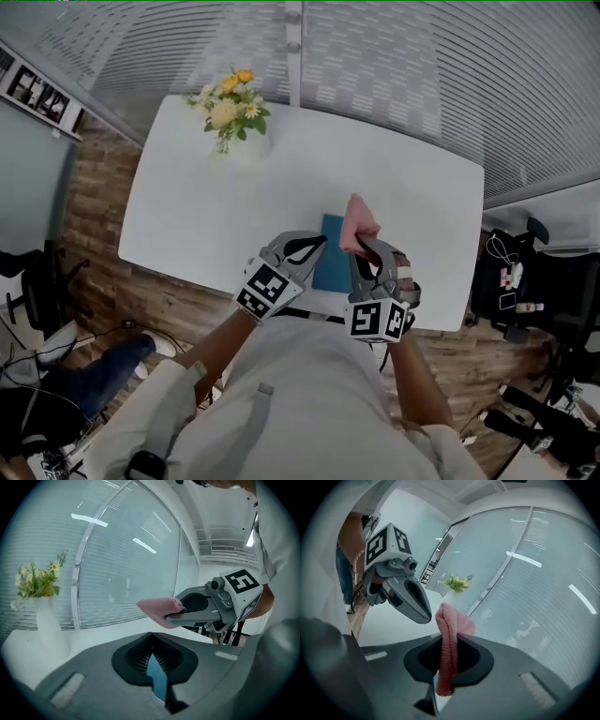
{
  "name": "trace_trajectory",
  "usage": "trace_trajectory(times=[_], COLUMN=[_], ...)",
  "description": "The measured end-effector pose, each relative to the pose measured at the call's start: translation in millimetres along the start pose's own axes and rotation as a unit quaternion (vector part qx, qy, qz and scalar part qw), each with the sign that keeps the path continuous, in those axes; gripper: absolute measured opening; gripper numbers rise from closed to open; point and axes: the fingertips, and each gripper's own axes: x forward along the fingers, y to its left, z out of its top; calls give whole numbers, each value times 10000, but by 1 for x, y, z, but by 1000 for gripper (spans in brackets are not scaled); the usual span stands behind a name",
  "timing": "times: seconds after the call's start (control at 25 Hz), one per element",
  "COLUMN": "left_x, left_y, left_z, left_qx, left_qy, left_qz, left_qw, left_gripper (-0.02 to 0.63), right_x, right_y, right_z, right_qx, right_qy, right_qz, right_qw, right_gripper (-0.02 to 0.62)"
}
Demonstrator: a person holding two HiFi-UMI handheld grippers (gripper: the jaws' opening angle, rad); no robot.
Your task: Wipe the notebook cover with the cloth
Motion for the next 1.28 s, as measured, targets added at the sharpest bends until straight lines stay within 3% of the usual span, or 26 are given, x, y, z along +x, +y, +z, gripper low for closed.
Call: trace_trajectory(times=[0.24,0.52,0.92,1.28], left_x=[11,25,39,44], left_y=[7,2,-5,-7], left_z=[-52,-99,-145,-175], left_qx=[-115,-66,-197,-519], left_qy=[477,964,1330,1605], left_qz=[-95,-403,-732,-933], left_qw=[9988,9945,9882,9812], left_gripper=[-2,-2,-2,0], right_x=[34,67,109,146], right_y=[29,51,71,88], right_z=[-31,-60,-100,-142], right_qx=[-1024,-1846,-2559,-2807], right_qy=[262,561,1022,1328], right_qz=[80,265,552,867], right_qw=[9944,9809,9597,9466], right_gripper=[31,31,31,31])
